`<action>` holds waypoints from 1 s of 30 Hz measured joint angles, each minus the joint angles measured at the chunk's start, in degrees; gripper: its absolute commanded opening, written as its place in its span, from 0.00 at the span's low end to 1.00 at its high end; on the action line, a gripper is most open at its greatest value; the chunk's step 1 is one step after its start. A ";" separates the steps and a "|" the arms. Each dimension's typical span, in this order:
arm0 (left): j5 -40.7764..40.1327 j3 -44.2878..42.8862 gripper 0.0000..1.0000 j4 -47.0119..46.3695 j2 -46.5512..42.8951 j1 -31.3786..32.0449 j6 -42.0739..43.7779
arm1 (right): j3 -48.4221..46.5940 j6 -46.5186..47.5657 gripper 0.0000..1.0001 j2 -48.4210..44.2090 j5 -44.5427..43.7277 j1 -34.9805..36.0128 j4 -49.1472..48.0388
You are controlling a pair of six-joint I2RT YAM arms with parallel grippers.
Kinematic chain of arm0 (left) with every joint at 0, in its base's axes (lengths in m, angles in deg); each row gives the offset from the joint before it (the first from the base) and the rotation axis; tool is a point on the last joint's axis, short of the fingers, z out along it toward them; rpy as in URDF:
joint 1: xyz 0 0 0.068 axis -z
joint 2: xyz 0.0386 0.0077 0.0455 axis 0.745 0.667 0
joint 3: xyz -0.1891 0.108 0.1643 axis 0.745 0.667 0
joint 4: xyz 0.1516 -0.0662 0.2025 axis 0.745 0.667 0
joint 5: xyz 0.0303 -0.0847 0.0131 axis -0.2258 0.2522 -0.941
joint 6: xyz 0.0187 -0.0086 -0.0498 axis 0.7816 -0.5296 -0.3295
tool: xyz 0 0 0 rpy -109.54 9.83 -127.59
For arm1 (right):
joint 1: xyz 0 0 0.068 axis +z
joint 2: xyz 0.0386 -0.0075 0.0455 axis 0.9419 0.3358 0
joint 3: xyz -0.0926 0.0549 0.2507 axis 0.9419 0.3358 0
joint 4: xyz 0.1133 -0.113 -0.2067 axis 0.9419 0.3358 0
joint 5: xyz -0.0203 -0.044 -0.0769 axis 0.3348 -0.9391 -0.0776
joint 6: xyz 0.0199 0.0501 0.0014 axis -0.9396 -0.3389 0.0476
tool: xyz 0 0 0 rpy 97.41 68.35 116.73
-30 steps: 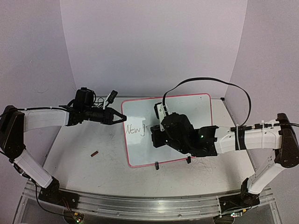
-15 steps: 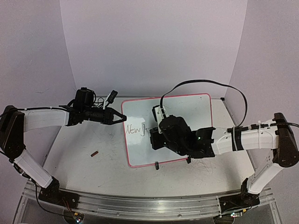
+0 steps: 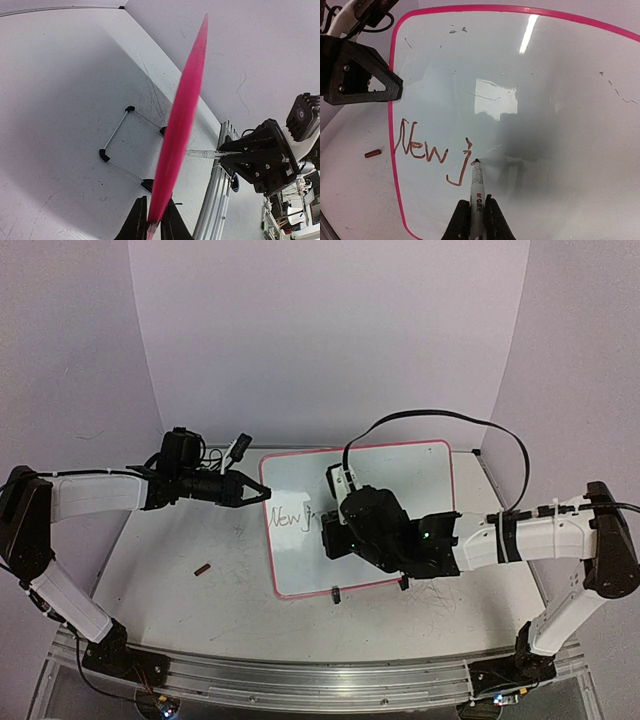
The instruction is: Write a sentence on the whiteboard
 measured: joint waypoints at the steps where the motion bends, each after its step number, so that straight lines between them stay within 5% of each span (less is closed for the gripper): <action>1: 0.00 0.00 0.10 0.00 0.00 0.00 0.00 | 0.00 0.01 0.00 0.01 0.01 0.00 0.00; 30: -0.07 0.00 0.10 0.02 0.00 0.00 0.00 | 1.47 -2.61 0.00 -0.39 1.25 0.05 0.14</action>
